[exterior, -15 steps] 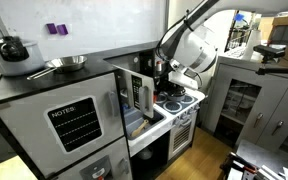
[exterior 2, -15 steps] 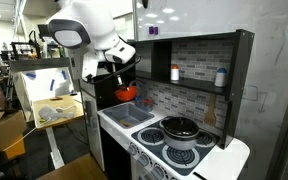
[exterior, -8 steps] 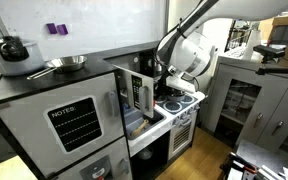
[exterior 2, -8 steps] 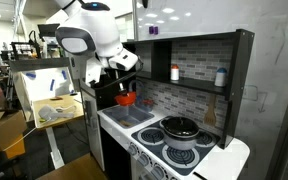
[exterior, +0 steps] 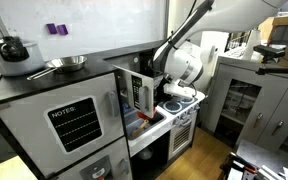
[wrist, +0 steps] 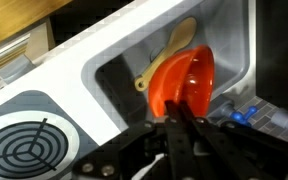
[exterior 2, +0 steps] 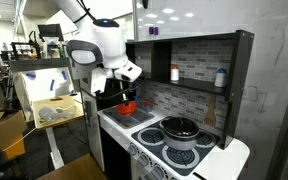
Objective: Pick up the orange bowl from the top shelf of the cabinet and put it in the sink. Close the door of the top shelf
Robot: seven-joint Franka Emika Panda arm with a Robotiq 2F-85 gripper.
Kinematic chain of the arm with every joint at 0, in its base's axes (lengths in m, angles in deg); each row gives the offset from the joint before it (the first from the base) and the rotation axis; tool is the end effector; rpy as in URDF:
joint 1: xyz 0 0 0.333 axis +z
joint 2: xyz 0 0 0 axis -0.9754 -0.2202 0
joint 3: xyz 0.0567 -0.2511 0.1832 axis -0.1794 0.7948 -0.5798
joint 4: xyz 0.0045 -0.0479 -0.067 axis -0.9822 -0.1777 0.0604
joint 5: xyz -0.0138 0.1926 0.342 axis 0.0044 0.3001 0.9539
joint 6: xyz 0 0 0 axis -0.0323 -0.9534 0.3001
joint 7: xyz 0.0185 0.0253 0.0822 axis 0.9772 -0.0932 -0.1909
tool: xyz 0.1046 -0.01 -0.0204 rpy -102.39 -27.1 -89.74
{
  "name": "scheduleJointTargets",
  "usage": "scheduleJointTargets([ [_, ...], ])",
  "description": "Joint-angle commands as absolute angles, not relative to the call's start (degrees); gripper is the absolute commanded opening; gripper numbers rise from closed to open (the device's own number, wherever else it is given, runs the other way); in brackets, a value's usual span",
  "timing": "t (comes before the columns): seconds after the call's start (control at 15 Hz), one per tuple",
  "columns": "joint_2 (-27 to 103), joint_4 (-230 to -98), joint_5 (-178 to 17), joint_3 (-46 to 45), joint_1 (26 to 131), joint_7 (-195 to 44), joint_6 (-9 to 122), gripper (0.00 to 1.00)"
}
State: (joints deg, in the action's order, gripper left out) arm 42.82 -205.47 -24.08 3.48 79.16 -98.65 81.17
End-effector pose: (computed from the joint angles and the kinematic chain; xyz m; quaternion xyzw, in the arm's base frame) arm 0.5201 -0.0895 0.2641 -0.9288 0.2939 -0.1513 0.1675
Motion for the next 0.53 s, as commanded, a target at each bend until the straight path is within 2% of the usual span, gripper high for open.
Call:
scheduleJointTargets([
  [0.0, 39.97, -203.08, -24.50, 3.50, 78.69, -100.48, 80.61, 0.02],
  [0.47, 35.75, -200.42, -23.02, 2.80, 78.51, -103.02, 81.08, 0.02],
])
